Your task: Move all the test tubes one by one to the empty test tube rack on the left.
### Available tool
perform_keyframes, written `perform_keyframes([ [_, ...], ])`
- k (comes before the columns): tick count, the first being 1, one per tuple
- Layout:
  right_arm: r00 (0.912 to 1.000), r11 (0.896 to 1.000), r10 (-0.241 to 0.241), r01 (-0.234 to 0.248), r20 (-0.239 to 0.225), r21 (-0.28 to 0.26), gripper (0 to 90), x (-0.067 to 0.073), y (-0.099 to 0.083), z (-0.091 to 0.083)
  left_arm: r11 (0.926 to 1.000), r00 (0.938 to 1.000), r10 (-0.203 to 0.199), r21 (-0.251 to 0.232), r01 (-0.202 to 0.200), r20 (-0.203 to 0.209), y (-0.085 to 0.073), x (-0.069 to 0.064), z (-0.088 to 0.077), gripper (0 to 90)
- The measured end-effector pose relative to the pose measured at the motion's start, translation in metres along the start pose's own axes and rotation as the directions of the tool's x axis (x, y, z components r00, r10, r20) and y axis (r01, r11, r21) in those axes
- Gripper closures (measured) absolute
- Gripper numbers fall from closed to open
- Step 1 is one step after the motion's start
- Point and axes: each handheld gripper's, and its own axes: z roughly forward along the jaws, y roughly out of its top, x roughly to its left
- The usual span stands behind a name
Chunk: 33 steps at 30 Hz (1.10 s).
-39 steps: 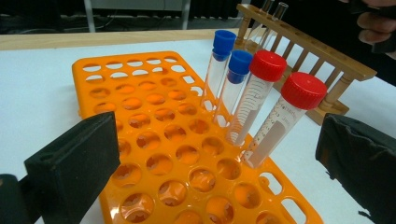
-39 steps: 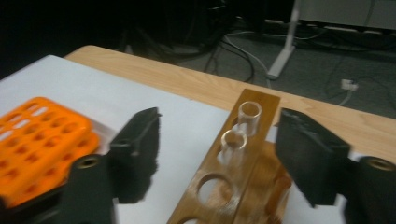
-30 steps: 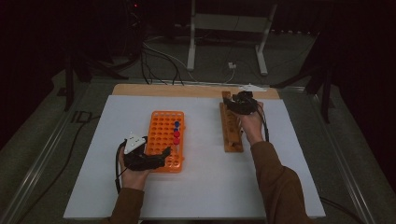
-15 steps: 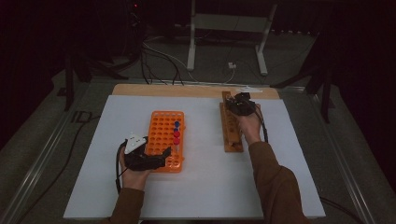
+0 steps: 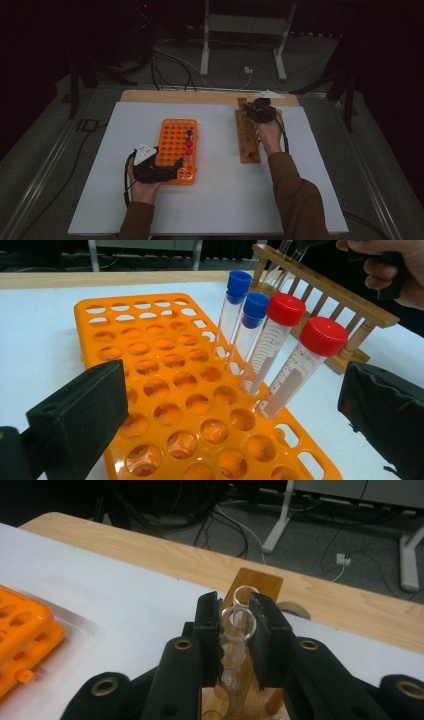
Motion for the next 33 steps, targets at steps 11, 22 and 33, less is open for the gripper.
perform_keyframes([
  [11, 0.9999, 0.998, -0.017, 0.017, -0.002, -0.058, 76.3, 0.0, 0.01, -0.025, 0.9999, 0.9999, 0.011, -0.003, -0.011, -0.004, 0.0, -0.002, 0.0, 0.4],
  [22, 0.9971, 0.993, -0.073, 0.07, -0.024, -0.098, 76.3, 0.011, 0.015, -0.047, 0.9998, 0.9999, 0.016, -0.015, -0.016, -0.005, 0.001, -0.004, -0.002, 0.4],
  [33, 0.9843, 0.987, -0.127, 0.113, -0.123, -0.117, 76.2, 0.029, 0.008, -0.066, 0.9974, 0.9977, 0.068, -0.023, -0.068, -0.006, 0.006, -0.015, 0.001, 0.4],
])
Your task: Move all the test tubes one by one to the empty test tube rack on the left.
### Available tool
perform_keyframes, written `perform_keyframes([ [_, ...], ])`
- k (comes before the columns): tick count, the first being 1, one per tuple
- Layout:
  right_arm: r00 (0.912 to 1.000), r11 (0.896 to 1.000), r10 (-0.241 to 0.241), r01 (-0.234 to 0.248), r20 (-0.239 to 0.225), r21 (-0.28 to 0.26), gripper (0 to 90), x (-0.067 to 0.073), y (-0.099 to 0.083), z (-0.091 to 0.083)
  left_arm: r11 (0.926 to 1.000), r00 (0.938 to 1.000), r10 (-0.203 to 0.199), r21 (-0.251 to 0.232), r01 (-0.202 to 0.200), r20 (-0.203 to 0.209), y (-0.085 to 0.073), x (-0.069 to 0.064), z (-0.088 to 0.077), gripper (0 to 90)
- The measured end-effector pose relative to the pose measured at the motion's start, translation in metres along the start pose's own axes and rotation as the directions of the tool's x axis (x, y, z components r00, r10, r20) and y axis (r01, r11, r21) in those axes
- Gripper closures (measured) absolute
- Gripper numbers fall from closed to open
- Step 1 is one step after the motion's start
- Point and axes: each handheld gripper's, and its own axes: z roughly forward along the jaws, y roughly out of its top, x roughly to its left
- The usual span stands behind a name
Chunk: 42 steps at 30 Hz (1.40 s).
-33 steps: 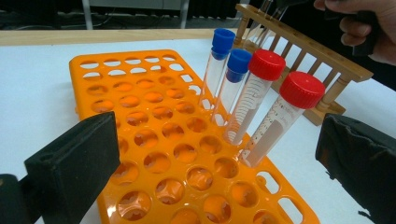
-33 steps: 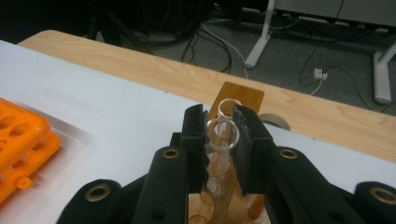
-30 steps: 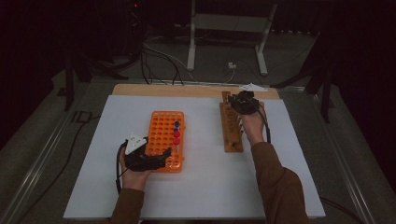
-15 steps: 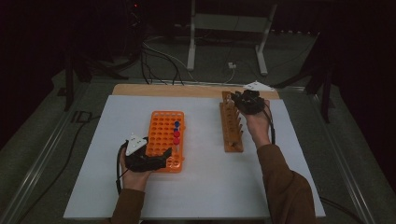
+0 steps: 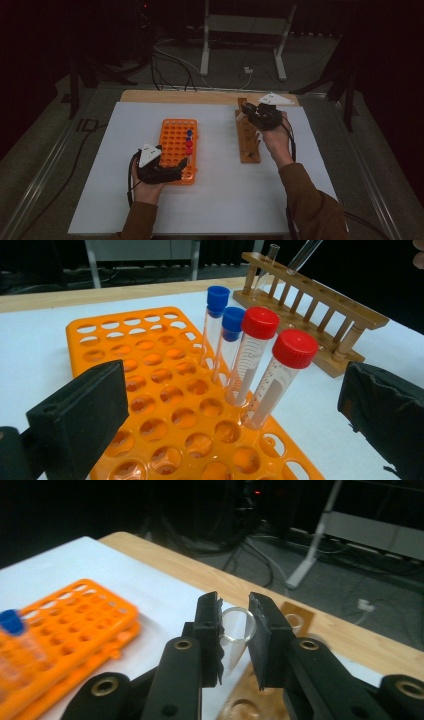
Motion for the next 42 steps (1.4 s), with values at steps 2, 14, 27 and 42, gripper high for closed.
perform_keyframes([
  [2, 0.9998, 1.0, -0.005, 0.005, -0.018, 0.002, 76.2, 0.004, -0.002, -0.002, 0.9999, 0.9999, 0.014, 0.004, -0.014, -0.002, 0.001, -0.002, 0.001, 0.4],
  [14, 0.9919, 1.0, -0.005, 0.006, -0.127, 0.006, 76.2, 0.027, -0.008, -0.016, 0.9934, 0.9936, 0.11, -0.034, -0.109, 0.025, 0.016, -0.025, 0.005, 2.1],
  [27, 0.9668, 0.999, 0.036, -0.029, -0.253, 0.029, 76.1, 0.051, -0.015, -0.029, 0.9784, 0.9771, 0.207, -0.021, -0.206, 0.05, 0.025, -0.059, 0.032, 8.1],
  [42, 0.944, 0.999, 0.019, -0.005, -0.329, 0.042, 76.0, 0.072, -0.023, -0.043, 0.9619, 0.9618, 0.272, -0.034, -0.271, 0.03, 0.033, -0.091, 0.051, 27.8],
])
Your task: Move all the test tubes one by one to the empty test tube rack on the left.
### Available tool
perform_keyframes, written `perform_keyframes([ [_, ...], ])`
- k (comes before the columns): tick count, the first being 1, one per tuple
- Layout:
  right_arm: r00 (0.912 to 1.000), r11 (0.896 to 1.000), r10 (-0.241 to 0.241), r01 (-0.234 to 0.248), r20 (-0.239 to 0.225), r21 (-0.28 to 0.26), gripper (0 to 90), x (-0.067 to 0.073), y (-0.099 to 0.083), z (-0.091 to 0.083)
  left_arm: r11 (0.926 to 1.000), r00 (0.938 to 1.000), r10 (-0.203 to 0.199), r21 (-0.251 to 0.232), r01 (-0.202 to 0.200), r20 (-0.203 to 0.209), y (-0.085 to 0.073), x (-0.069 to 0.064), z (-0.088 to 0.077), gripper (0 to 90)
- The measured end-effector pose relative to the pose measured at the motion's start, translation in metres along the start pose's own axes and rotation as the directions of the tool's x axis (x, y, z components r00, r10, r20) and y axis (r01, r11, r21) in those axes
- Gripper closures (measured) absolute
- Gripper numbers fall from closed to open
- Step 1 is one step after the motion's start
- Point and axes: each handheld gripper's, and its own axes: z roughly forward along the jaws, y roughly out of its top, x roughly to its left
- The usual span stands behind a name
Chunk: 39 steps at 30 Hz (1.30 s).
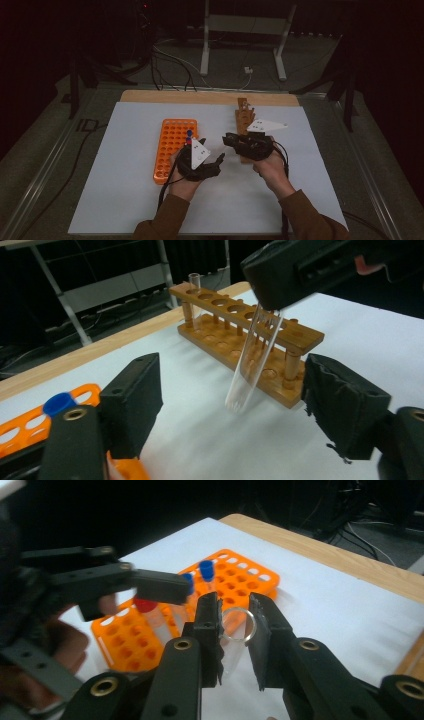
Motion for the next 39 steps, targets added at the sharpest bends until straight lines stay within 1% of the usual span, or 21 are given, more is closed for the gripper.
perform_keyframes([
  [3, 0.9999, 1.0, -0.004, 0.004, -0.015, 0.005, 76.0, 0.006, 0.0, 0.0, 0.9999, 0.9999, 0.012, 0.001, -0.012, 0.007, 0.002, -0.004, 0.004, 35.5],
  [4, 0.9998, 1.0, -0.009, 0.009, -0.02, 0.005, 76.0, 0.008, 0.0, 0.001, 0.9998, 0.9998, 0.018, 0.004, -0.018, 0.01, 0.002, -0.005, 0.004, 39.3],
  [7, 0.9994, 1.0, -0.017, 0.017, -0.03, 0.011, 76.0, 0.012, 0.0, 0.001, 0.9999, 0.9995, 0.014, 0.0, -0.014, 0.027, 0.002, -0.006, 0.005, 49.8],
  [9, 0.9991, 1.0, -0.021, 0.022, -0.036, 0.013, 76.0, 0.013, 0.001, 0.002, 0.9999, 0.9988, 0.009, -0.007, -0.009, 0.047, 0.002, -0.005, 0.005, 57.4],
  [12, 0.999, 1.0, -0.02, 0.021, -0.039, 0.018, 76.0, 0.014, 0.0, 0.003, 0.9999, 0.9976, 0.012, -0.01, -0.011, 0.069, 0.002, -0.004, 0.004, 66.3],
  [15, 0.9989, 1.0, -0.02, 0.021, -0.041, 0.02, 76.0, 0.014, 0.0, 0.004, 0.9998, 0.9969, 0.013, -0.014, -0.012, 0.078, 0.002, -0.004, 0.002, 71.1],
  [20, 0.9988, 1.0, -0.016, 0.017, -0.047, 0.02, 75.1, 0.014, -0.001, 0.006, 0.9999, 0.9955, 0.01, -0.014, -0.009, 0.094, 0.001, -0.004, 0.003, 74.9],
  [22, 0.9983, 1.0, -0.012, 0.013, -0.056, 0.014, 65.9, 0.014, -0.001, 0.005, 0.9999, 0.9955, 0.006, -0.013, -0.005, 0.095, 0.0, -0.003, 0.003, 75.4],
  [25, 0.9984, 1.0, -0.02, 0.02, -0.054, 0.004, 53.8, 0.013, -0.002, 0.004, 1.0, 0.9959, 0.001, -0.006, -0.001, 0.091, -0.001, -0.001, 0.003, 75.6],
  [26, 0.998, 1.0, -0.015, 0.015, -0.061, -0.004, 50.4, 0.012, -0.002, 0.003, 1.0, 0.9962, 0.001, -0.001, -0.001, 0.087, -0.001, 0.0, 0.003, 75.7],
  [29, 0.9981, 1.0, -0.004, 0.003, -0.061, -0.017, 41.7, 0.009, -0.003, 0.0, 0.9999, 0.9966, -0.014, 0.007, 0.014, 0.081, -0.003, 0.002, 0.003, 75.8],
  [33, 0.9991, 0.999, 0.01, -0.011, -0.041, -0.033, 29.1, 0.005, -0.003, -0.003, 0.9996, 0.9968, -0.024, 0.015, 0.023, 0.077, -0.006, 0.005, 0.003, 75.8],
  [36, 1.0, 0.999, 0.003, -0.004, -0.009, -0.041, 21.2, 0.003, -0.003, -0.006, 0.9994, 0.9965, -0.03, 0.017, 0.029, 0.078, -0.007, 0.007, 0.001, 75.9],
  [39, 0.9999, 0.999, 0.0, 0.001, 0.017, -0.046, 15.3, 0.001, -0.004, -0.008, 0.999, 0.9956, -0.044, 0.015, 0.043, 0.083, -0.009, 0.009, -0.001, 75.9],
])
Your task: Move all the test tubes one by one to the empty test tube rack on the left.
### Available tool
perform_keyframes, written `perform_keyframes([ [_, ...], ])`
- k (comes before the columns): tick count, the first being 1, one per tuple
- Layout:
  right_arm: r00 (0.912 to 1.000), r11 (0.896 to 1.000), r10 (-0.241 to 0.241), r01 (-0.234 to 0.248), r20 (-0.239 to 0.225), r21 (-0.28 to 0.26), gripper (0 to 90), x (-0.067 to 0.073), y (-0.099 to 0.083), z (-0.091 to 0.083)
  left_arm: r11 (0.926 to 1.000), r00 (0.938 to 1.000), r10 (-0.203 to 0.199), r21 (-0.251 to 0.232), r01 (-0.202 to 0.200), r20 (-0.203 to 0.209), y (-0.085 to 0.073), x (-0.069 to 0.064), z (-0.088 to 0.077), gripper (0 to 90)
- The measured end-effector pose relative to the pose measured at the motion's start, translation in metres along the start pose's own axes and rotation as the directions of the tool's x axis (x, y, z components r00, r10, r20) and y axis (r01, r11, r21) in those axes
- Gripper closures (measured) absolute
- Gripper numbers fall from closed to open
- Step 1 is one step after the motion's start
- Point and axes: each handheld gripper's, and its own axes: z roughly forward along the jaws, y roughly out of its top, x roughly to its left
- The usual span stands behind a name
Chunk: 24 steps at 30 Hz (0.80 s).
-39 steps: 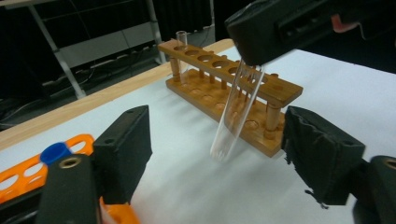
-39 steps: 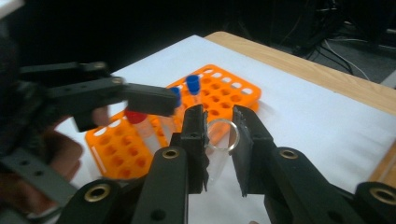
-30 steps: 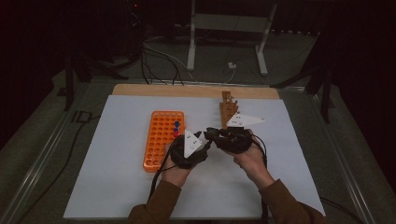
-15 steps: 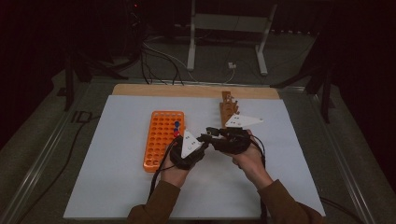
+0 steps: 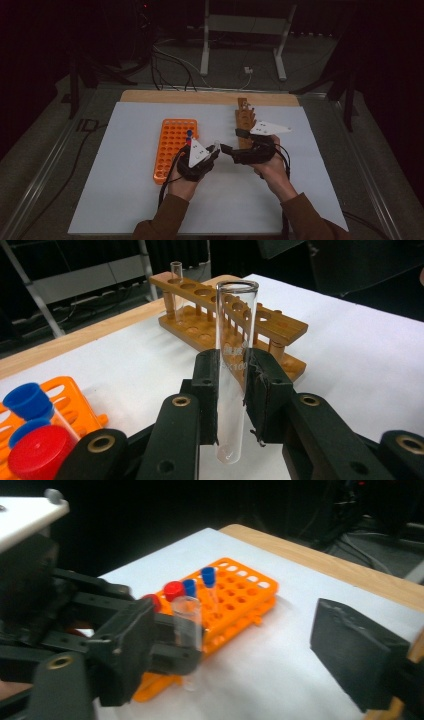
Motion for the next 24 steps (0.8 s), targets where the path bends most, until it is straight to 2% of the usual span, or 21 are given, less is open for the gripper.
perform_keyframes([
  [6, 0.9985, 1.0, 0.012, -0.012, 0.054, 0.005, 8.4, -0.008, -0.006, -0.004, 0.9999, 0.9999, -0.014, 0.0, 0.014, 0.011, -0.004, 0.006, -0.01, 75.9],
  [8, 0.9967, 1.0, 0.004, -0.004, 0.081, 0.007, 4.2, -0.01, -0.009, -0.005, 0.9995, 0.9994, -0.032, -0.004, 0.032, 0.016, -0.006, 0.009, -0.013, 75.9],
  [12, 0.9945, 1.0, 0.008, -0.009, 0.105, 0.01, 1.6, -0.015, -0.016, -0.008, 0.9982, 0.9981, -0.057, -0.016, 0.057, 0.025, -0.01, 0.018, -0.022, 75.9],
  [19, 0.9923, 0.999, 0.031, -0.028, 0.12, -0.019, 0.0, -0.021, -0.022, -0.016, 0.9961, 0.9961, -0.081, -0.033, 0.082, 0.035, -0.017, 0.03, -0.035, 75.8],
  [24, 0.9916, 0.999, 0.039, -0.036, 0.124, -0.024, 0.0, -0.023, -0.025, -0.018, 0.9968, 0.9967, -0.071, -0.033, 0.073, 0.039, -0.022, 0.033, -0.04, 75.8],
])
